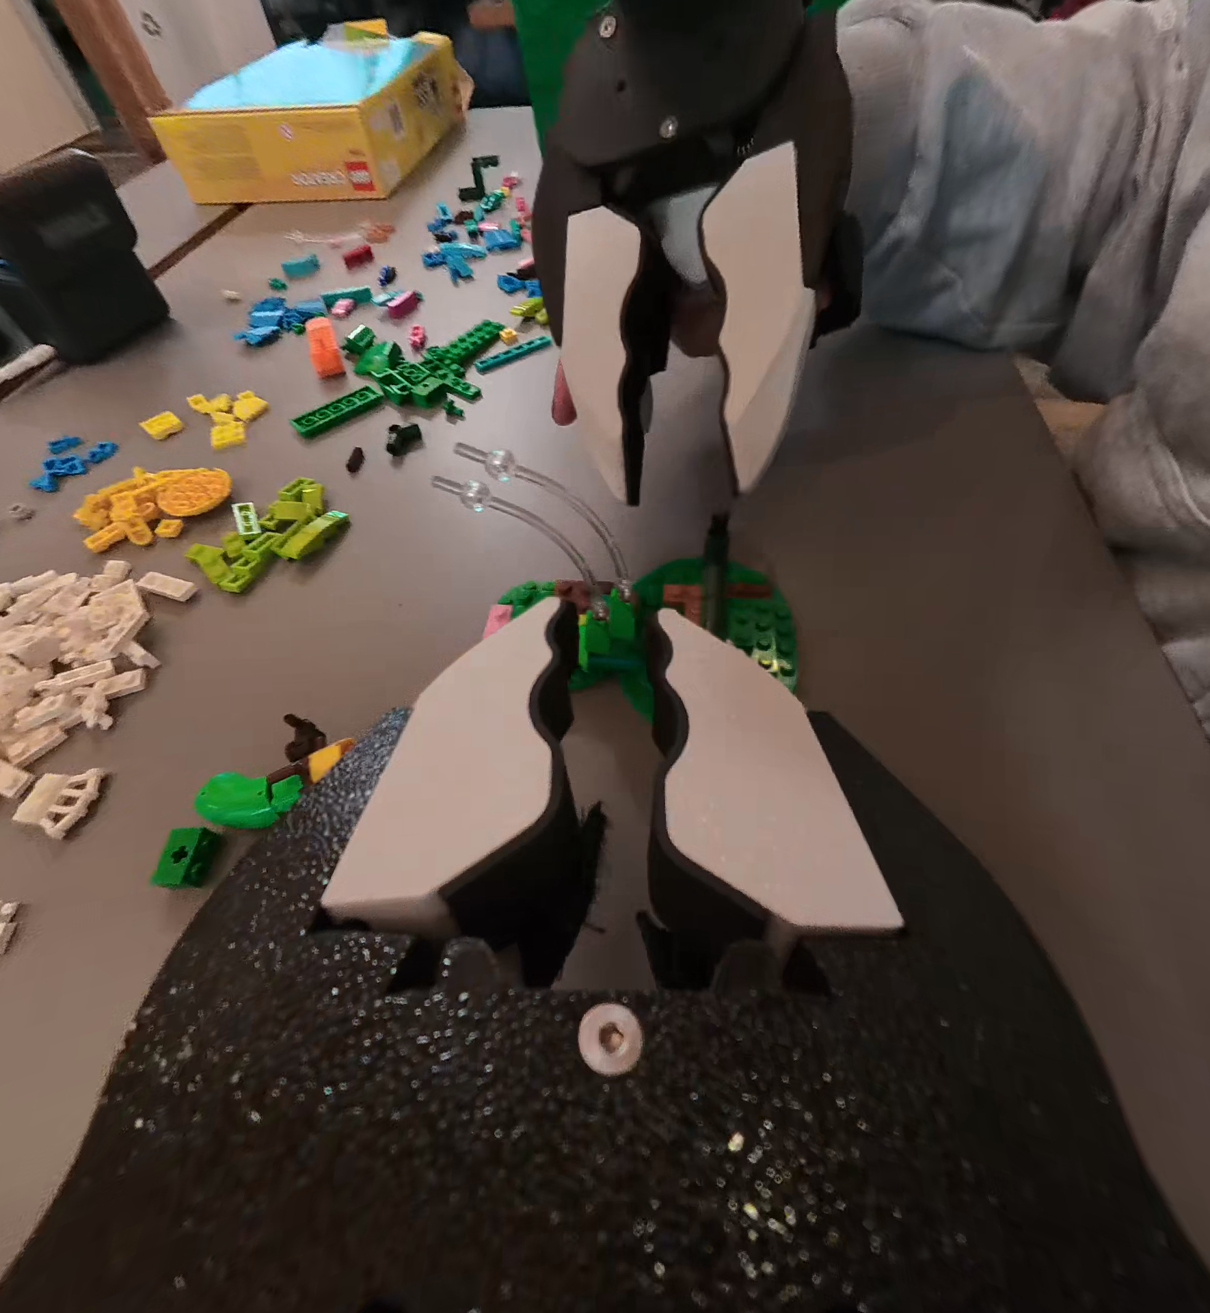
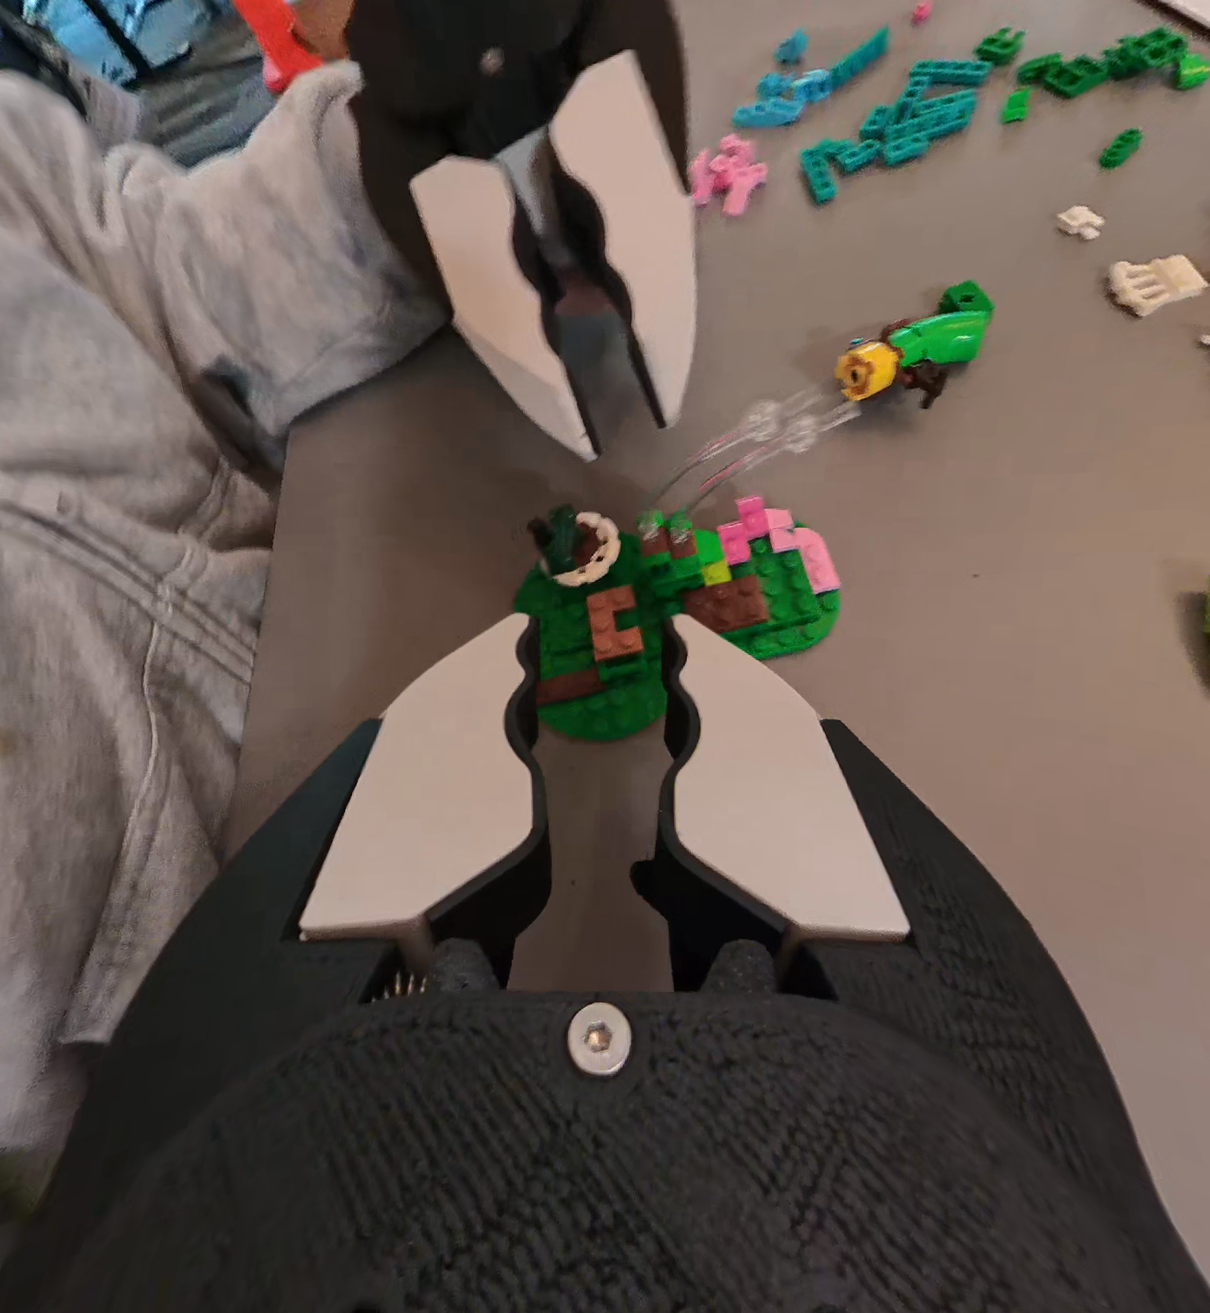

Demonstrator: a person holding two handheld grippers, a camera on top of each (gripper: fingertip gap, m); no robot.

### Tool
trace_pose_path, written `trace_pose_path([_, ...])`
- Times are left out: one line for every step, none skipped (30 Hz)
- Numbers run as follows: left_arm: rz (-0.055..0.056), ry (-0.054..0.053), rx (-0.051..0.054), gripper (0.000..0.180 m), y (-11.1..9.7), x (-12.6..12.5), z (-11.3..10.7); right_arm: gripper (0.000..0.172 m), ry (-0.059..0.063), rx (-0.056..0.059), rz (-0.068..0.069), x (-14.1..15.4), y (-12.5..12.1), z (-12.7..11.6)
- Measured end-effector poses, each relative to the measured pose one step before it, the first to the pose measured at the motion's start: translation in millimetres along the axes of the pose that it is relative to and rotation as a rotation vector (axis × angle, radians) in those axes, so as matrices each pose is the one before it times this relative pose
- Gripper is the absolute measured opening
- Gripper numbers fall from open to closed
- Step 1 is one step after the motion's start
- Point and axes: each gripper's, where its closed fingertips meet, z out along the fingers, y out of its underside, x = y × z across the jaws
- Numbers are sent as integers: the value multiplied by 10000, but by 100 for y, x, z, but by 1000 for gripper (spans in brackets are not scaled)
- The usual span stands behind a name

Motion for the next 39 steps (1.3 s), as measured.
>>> trace_pose_path([11, 161, -53, 19, 65, 255, -13, 33, -83, -46, -370, -414, 403, 202])
trace_pose_path([-34, 197, 19, 20, -35, 292, -46, 34, 18, -8, -296, -277, 272, 305])
trace_pose_path([-2, 243, 135, 25, -186, 366, -44, 35, 85, 88, -294, -193, 60, 344])
trace_pose_path([76, 176, 154, 29, -208, 303, -18, 35, 144, 167, -330, -126, -99, 296])
trace_pose_path([95, 129, 62, 30, -76, 276, 15, 34, 172, 196, -320, -70, -208, 234])
trace_pose_path([21, 136, -33, 32, 77, 271, 68, 33, 230, 217, -251, 50, -289, 183])
trace_pose_path([-62, 122, -108, 34, 189, 206, 152, 30, 284, 204, -175, 202, -298, 151])
trace_pose_path([-52, 85, -175, 36, 255, 155, 228, 28, 172, 88, -187, 93, -123, 118])
trace_pose_path([4, 75, -194, 37, 304, 160, 268, 29, 36, -78, -226, -30, 147, 36])
trace_pose_path([35, 57, -197, 38, 310, 158, 292, 29, 58, -219, -240, 78, 354, -64])
trace_pose_path([52, 25, -205, 38, 294, 116, 277, 29, 191, -224, -175, 361, 398, -180])
trace_pose_path([69, 20, -208, 38, 225, 107, 200, 30, 128, -165, -63, 360, 351, -255])
trace_pose_path([82, -37, -135, 37, 141, 41, 129, 31, 46, -92, 75, 328, 251, -274])
trace_pose_path([81, -28, -74, 36, 67, 52, 94, 32, 125, 27, 206, 487, 75, -250])
trace_pose_path([75, -14, -37, 34, 10, 77, 91, 31, 95, 95, 276, 494, -49, -173])
trace_pose_path([83, 7, -56, 31, 18, 102, 125, 32, 42, 104, 315, 425, -116, -69])
trace_pose_path([102, -10, -108, 28, 90, 93, 152, 31, 57, 83, 381, 497, -87, 51])
trace_pose_path([122, -48, -153, 26, 147, 50, 190, 31, 76, -1, 479, 611, 42, 192])
trace_pose_path([133, -106, -192, 24, 185, -19, 222, 31, -66, -108, 553, 481, 187, 301])
trace_pose_path([150, -102, -176, 24, 166, -17, 228, 32, -357, -91, 544, 43, 135, 326])
trace_pose_path([141, -93, -15, 23, -64, 6, 158, 33, -485, 75, 448, -229, -105, 301])
trace_pose_path([144, -112, 50, 19, -166, -19, 112, 33, -402, 204, 340, -164, -278, 224])
trace_pose_path([153, -148, -25, 19, -17, -92, 125, 32, -271, 181, 258, -9, -267, 149])
trace_pose_path([148, -87, 13, 19, -59, -36, 68, 32, -168, 92, 190, 134, -163, 45])
trace_pose_path([125, -54, 11, 19, -35, -31, 50, 32, -18, 42, 135, 344, -111, -55])
trace_pose_path([100, -35, 33, 19, -52, -22, 21, 32, 138, 40, 95, 547, -113, -146])
trace_pose_path([153, -52, 124, 18, -185, -16, -18, 33, 181, 29, 115, 591, -98, -226])
trace_pose_path([214, -195, 255, 10, -393, -181, -107, 33, 202, 47, 218, 631, -133, -281])
trace_pose_path([393, -157, 66, 10, -157, -93, -95, 33, 164, 63, 320, 578, -164, -294])
trace_pose_path([377, -224, -41, 10, 5, -139, -41, 34, 118, 27, 409, 523, -108, -270])
trace_pose_path([266, -120, 8, 11, -55, -16, 8, 35, 38, -51, 454, 411, -2, -189])
trace_pose_path([194, -60, 28, 10, -113, 35, 37, 36, -193, -87, 395, 53, 66, -88])
trace_pose_path([260, -74, 54, 10, -177, 31, 24, 38, -391, -62, 330, -300, 45, 23])
trace_pose_path([309, -88, 85, 9, -198, 56, 31, 40, -499, -8, 258, -511, -35, 114])
trace_pose_path([305, -140, 100, 9, -226, -19, 35, 39, -523, 33, 212, -589, -69, 197])
trace_pose_path([333, -166, 60, 9, -154, -46, 26, 38, -482, -42, 223, -535, 28, 256])
trace_pose_path([328, -158, 32, 9, -138, -26, 27, 39, -420, -142, 191, -469, 167, 321])
trace_pose_path([256, -166, 39, 9, -140, -54, 50, 37, -306, -125, 85, -349, 150, 316])
trace_pose_path([145, -118, 26, 10, -111, -17, 74, 25, -162, -101, -47, -208, 131, 262])
